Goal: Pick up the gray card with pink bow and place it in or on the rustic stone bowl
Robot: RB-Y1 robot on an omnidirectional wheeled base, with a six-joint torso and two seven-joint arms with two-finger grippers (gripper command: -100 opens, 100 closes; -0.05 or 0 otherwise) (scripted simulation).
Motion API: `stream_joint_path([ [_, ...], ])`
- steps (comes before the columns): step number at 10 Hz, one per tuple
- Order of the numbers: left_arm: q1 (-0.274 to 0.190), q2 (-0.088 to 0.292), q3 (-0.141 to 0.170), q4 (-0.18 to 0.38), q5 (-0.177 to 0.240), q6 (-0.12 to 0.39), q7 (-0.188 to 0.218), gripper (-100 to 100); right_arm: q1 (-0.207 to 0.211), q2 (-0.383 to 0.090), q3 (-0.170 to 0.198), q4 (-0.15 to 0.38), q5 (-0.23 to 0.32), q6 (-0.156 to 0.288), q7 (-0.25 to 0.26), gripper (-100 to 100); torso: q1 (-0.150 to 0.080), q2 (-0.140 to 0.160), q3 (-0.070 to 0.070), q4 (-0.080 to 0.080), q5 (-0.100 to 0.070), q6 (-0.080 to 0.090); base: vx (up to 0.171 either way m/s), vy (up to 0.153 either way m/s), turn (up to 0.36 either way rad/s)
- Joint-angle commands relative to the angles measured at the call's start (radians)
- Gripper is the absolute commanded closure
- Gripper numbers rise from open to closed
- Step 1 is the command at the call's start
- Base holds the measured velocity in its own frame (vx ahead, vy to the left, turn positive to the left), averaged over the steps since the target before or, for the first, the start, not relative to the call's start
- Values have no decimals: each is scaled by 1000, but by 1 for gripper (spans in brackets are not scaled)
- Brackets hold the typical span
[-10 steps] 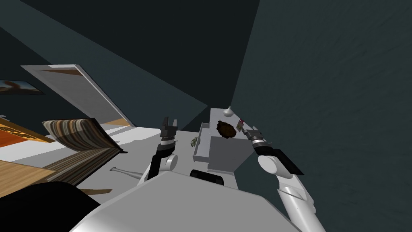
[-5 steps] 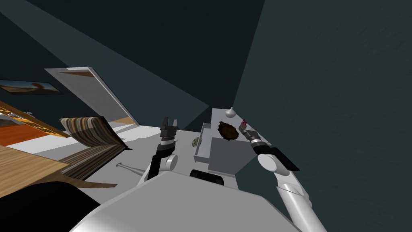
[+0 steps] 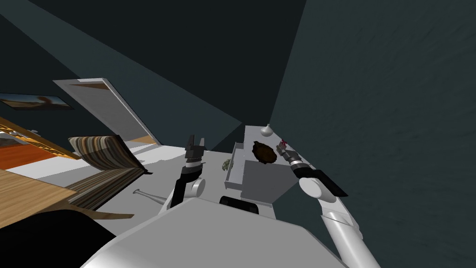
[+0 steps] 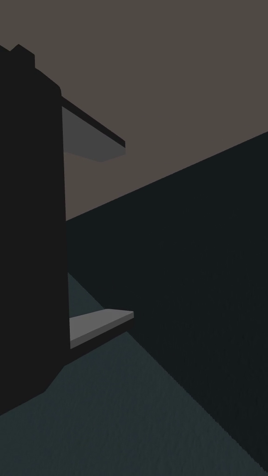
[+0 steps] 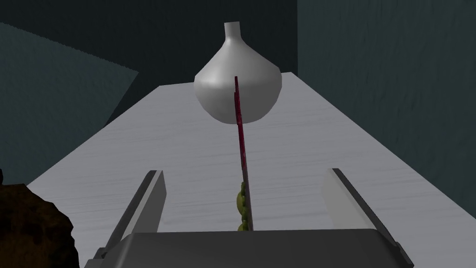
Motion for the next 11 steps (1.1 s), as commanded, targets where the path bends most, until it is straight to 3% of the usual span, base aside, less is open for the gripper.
stream_joint_path([
  [1,0,0,0,0,0,0,0,0,0,0,0,0,0,0,0,100,0,0,0,0,0,0,6,3,2],
  [5,0,0,0,0,0,0,0,0,0,-5,-2,-1,5,-1,9,100,-5,3,2,0,-5,-1,0,0,0],
  [6,0,0,0,0,0,0,0,0,0,-5,-2,-1,5,-1,9,0,-6,3,2,1,-5,-1,0,0,0],
  [7,0,0,0,0,0,0,0,0,0,-5,-2,-1,5,0,9,100,-6,3,2,1,-5,-1,0,0,0],
  [8,0,0,0,0,0,0,0,0,0,-4,-2,-1,5,0,9,0,-6,3,2,1,-5,-1,0,0,0],
  [9,0,0,0,0,0,0,0,0,3,-14,-16,2,-17,-4,-23,100,-6,3,2,1,-5,-1,-49,39,21],
  [11,0,0,0,0,0,0,0,0,8,-27,-34,0,-42,-3,-60,100,-2,9,5,2,-4,0,-89,48,5],
])
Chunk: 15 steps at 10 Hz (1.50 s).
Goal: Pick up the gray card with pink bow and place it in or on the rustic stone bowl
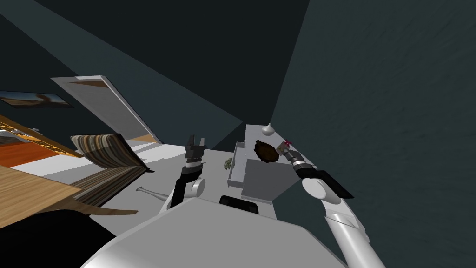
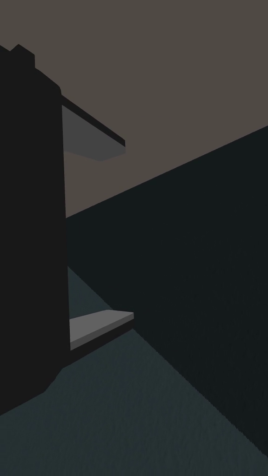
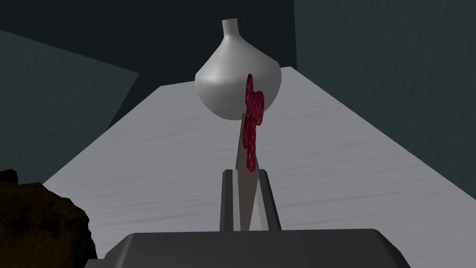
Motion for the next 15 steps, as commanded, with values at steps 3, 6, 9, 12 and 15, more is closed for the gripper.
stream_joint_path([
  [3,0,0,0,0,0,0,0,0,10,-30,-40,-9,-49,6,-75,100,2,0,0,0,1,0,-86,62,-5],
  [6,0,0,0,0,0,0,0,0,20,-47,-67,-21,-83,13,-129,100,4,1,1,1,2,1,-84,79,-13],
  [9,0,0,0,0,0,0,0,0,37,-66,-100,-57,-117,37,-187,100,4,-1,0,0,2,1,-41,79,-34],
  [12,0,0,0,0,0,0,0,0,51,-87,-124,-111,-123,82,-214,100,9,-8,-4,-1,4,0,47,114,-70],
  [15,0,0,0,0,0,0,0,0,63,-111,-146,-167,-118,136,-228,100,10,-11,-6,-2,4,-2,64,102,-68],
])
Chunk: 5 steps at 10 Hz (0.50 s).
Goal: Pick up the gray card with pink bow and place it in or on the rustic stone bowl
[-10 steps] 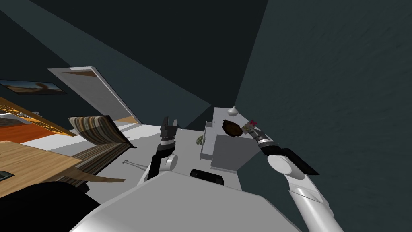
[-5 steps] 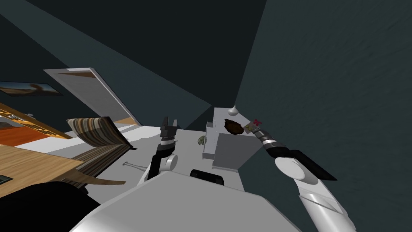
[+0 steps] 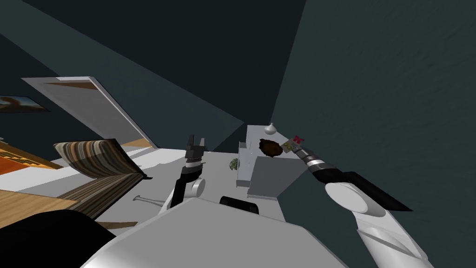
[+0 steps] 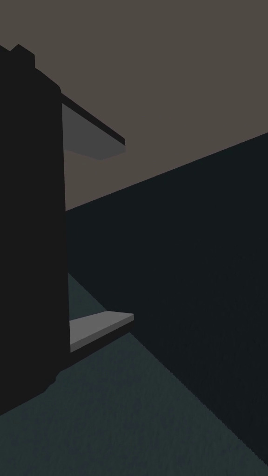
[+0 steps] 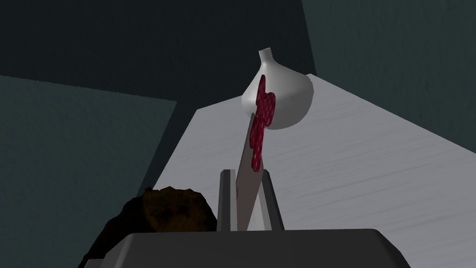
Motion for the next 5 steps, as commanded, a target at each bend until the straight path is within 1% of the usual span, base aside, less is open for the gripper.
stream_joint_path([
  [1,0,0,0,0,0,0,0,0,9,-22,-15,-41,2,43,-9,100,0,0,0,0,0,0,94,100,-72],
  [2,0,0,0,0,0,0,0,0,12,-29,-21,-56,5,58,-12,100,1,-2,-1,0,0,-1,111,126,-73],
  [4,0,0,0,0,0,0,0,0,16,-44,-32,-83,10,88,-17,100,4,-3,-2,-2,1,-3,57,97,-56],
  [5,0,0,0,0,0,0,0,0,20,-58,-42,-108,15,115,-20,100,4,-2,-2,-2,1,-4,61,108,-72],
])
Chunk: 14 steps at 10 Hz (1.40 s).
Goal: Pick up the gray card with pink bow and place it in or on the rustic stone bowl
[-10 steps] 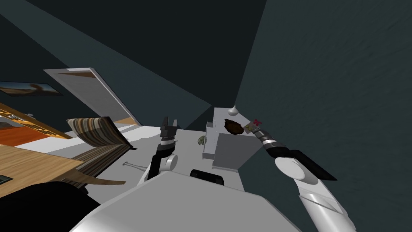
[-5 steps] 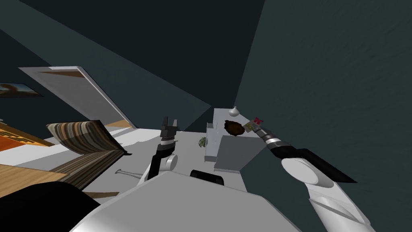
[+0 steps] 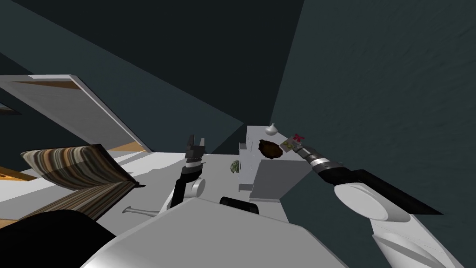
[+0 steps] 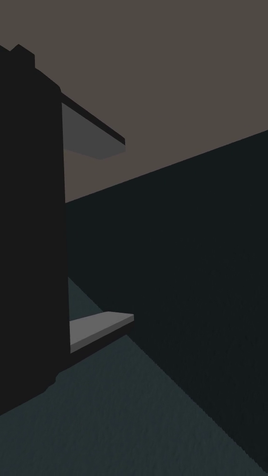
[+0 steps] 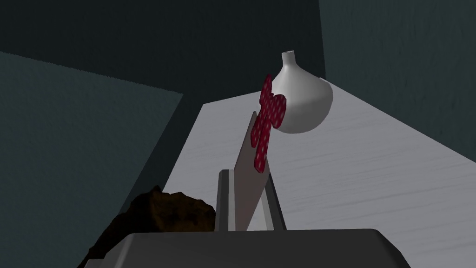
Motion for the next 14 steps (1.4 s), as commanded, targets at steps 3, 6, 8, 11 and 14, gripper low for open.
stream_joint_path([
  [3,0,0,0,0,0,0,0,0,5,-16,-11,-32,8,38,-4,100,2,-3,-2,-1,1,-1,70,94,-39],
  [6,0,0,0,0,0,0,0,0,4,-16,-11,-34,9,42,-5,-100,-6,1,0,0,-1,0,2,4,1],
  [8,0,0,0,0,0,0,0,0,4,-16,-11,-34,9,42,-5,-100,-6,2,1,0,-1,0,0,0,0],
  [11,0,0,0,0,0,0,0,0,14,-45,-51,-84,-11,73,-57,-100,-6,0,0,0,-1,0,34,-3,-79],
  [14,0,0,0,0,0,0,0,0,27,-83,-105,-152,-37,115,-126,-100,-6,-2,-1,-1,-1,0,61,-4,-98],
])
